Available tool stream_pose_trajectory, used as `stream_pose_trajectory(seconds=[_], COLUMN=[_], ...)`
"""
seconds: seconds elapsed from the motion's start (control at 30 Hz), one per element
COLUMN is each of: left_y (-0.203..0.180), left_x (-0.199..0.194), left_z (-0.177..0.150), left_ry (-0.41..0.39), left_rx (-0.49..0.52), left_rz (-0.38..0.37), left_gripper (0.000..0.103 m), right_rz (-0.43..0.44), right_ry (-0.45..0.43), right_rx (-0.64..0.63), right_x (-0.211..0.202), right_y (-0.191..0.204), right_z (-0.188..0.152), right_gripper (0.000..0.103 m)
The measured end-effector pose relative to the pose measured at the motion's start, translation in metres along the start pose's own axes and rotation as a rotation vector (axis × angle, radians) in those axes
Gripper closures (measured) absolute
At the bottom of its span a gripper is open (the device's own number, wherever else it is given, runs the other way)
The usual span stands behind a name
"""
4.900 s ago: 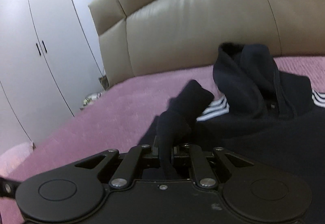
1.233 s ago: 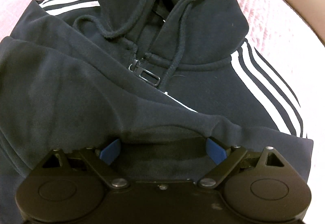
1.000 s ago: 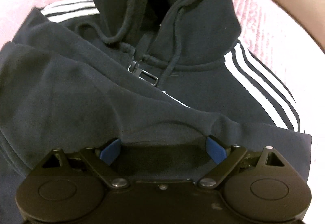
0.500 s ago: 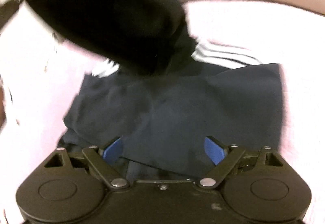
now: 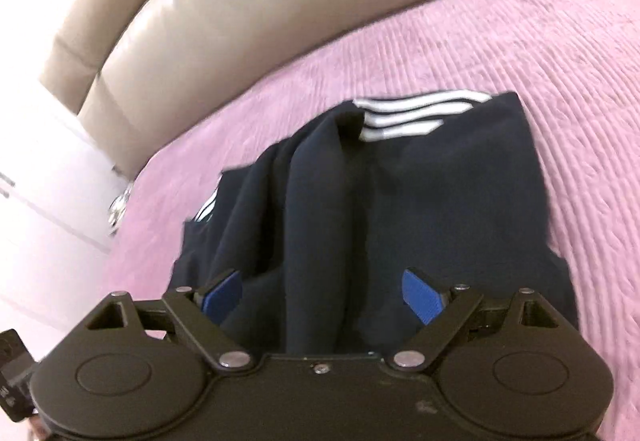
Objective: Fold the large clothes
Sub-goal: 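Fold the hem toward the hood with the left tool while the right tool grasps the hem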
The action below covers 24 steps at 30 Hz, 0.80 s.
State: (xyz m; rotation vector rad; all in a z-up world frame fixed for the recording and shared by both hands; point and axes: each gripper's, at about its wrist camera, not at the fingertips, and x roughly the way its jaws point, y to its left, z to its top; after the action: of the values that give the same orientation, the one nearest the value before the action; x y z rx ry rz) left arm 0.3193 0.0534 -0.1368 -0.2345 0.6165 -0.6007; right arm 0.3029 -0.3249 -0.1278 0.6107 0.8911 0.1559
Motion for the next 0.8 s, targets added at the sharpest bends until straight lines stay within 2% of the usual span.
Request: stream_pose_trajectory(seconds=[0.03, 0.07, 0.17, 0.2, 0.3, 0.33, 0.37, 0.4, 0.43, 0.47, 0.53, 0.57, 0.63, 0.67, 0.7, 0.73, 0.8], left_y=[0.007, 0.018, 0.042, 0.047, 0.058, 0.060, 0.062, 0.065, 0.066, 0.065, 0.061, 0.065, 0.080, 0.087, 0.088, 0.087, 0.090], left_x=[0.012, 0.028, 0.075, 0.088, 0.122, 0.130, 0.140, 0.147, 0.153, 0.160, 0.144, 0.137, 0.130, 0.134, 0.139, 0.142, 0.142], left_z=[0.003, 0.006, 0.010, 0.011, 0.015, 0.017, 0.021, 0.024, 0.027, 0.033, 0.043, 0.044, 0.046, 0.043, 0.040, 0.037, 0.031], left_ry=[0.018, 0.042, 0.117, 0.130, 0.146, 0.149, 0.151, 0.149, 0.151, 0.125, -0.006, -0.047, -0.064, -0.030, -0.007, 0.006, 0.013], left_rx=[-0.039, -0.080, -0.196, -0.222, -0.226, -0.214, -0.200, -0.187, -0.167, -0.147, -0.128, -0.147, -0.215, -0.228, -0.208, -0.183, -0.215], left_rz=[0.064, 0.092, 0.089, 0.109, 0.198, 0.210, 0.228, 0.239, 0.253, 0.278, 0.352, 0.367, 0.365, 0.350, 0.356, 0.364, 0.344], left_gripper=[0.010, 0.014, 0.021, 0.021, 0.023, 0.025, 0.041, 0.060, 0.096, 0.098, 0.098, 0.098, 0.098, 0.098, 0.098, 0.096, 0.087], right_rz=[-0.012, -0.010, 0.006, -0.001, 0.010, 0.005, -0.008, -0.020, -0.054, -0.030, -0.046, -0.072, -0.070, -0.104, -0.140, -0.147, -0.089], right_ry=[-0.014, -0.025, -0.073, -0.087, -0.103, -0.097, -0.075, -0.065, -0.104, -0.179, -0.279, -0.292, -0.190, -0.142, -0.129, -0.126, -0.121], right_rx=[-0.008, -0.014, -0.012, -0.013, -0.007, -0.009, -0.017, -0.032, -0.028, -0.009, 0.035, 0.037, 0.032, -0.010, -0.056, -0.084, -0.037], right_x=[0.013, 0.028, 0.062, 0.072, 0.099, 0.107, 0.111, 0.111, 0.104, 0.087, 0.055, 0.046, 0.055, 0.065, 0.071, 0.074, 0.068], right_y=[0.000, 0.000, -0.002, -0.002, 0.000, 0.002, 0.004, 0.007, 0.009, 0.006, -0.005, -0.015, -0.032, -0.036, -0.037, -0.040, -0.048], right_z=[0.001, 0.002, 0.010, 0.015, 0.034, 0.040, 0.044, 0.047, 0.051, 0.053, 0.053, 0.052, 0.049, 0.045, 0.041, 0.039, 0.040], right_gripper=[0.000, 0.000, 0.000, 0.000, 0.000, 0.004, 0.070, 0.090, 0.097, 0.097, 0.098, 0.098, 0.098, 0.091, 0.079, 0.051, 0.044])
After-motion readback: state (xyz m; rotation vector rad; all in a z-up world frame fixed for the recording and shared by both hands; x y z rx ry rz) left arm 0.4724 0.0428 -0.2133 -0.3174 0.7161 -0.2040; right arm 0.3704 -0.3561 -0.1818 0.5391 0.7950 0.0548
